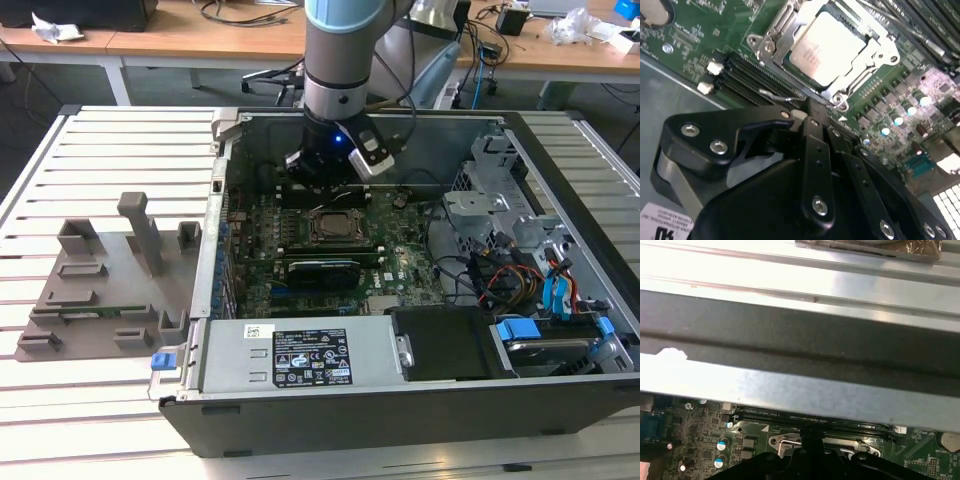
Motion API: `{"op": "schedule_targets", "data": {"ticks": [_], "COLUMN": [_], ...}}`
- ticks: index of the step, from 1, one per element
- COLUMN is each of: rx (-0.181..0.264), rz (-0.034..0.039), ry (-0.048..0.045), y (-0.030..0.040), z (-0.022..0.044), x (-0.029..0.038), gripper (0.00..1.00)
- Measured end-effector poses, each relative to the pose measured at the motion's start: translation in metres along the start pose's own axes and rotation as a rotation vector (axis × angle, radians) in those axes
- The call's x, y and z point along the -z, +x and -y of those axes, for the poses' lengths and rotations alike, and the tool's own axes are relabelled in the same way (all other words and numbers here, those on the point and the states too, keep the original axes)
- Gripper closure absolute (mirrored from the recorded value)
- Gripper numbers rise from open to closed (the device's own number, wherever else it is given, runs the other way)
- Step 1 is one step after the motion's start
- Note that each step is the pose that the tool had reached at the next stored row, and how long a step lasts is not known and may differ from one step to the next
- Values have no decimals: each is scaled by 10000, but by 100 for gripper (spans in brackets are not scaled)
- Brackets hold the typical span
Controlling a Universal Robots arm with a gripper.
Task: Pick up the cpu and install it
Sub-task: 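Install the first cpu locking lever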
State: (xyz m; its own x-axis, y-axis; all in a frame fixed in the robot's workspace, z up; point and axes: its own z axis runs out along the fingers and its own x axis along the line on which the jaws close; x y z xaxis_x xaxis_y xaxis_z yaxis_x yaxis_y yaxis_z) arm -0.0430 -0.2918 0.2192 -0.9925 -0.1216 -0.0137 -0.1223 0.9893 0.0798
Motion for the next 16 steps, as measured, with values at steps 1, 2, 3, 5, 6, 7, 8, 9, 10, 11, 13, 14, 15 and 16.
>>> {"op": "schedule_targets", "data": {"ticks": [1,2,3,5,6,7,8,9,10,11,13,14,15,16], "rx": [0,0,-1,0,3,3,3,2,2,2,2,2,3,2], "rz": [0,3,2,1,2,1,-1,-2,-2,1,8,10,12,14], "ry": [2,0,0,1,0,1,2,1,-13,-45,-107,-131,-142,-153], "y": [13,35,41,41,40,40,40,39,38,36,37,38,38,39], "z": [-6,-19,-26,-37,-39,-41,-41,-41,-40,-40,-34,-24,-18,-4], "x": [0,-1,-1,-3,-6,-10,-11,-13,-15,-17,-17,-16,-16,-14], "gripper": [89,89,89,89,89,89,89,89,89,89,89,89,89,89]}}
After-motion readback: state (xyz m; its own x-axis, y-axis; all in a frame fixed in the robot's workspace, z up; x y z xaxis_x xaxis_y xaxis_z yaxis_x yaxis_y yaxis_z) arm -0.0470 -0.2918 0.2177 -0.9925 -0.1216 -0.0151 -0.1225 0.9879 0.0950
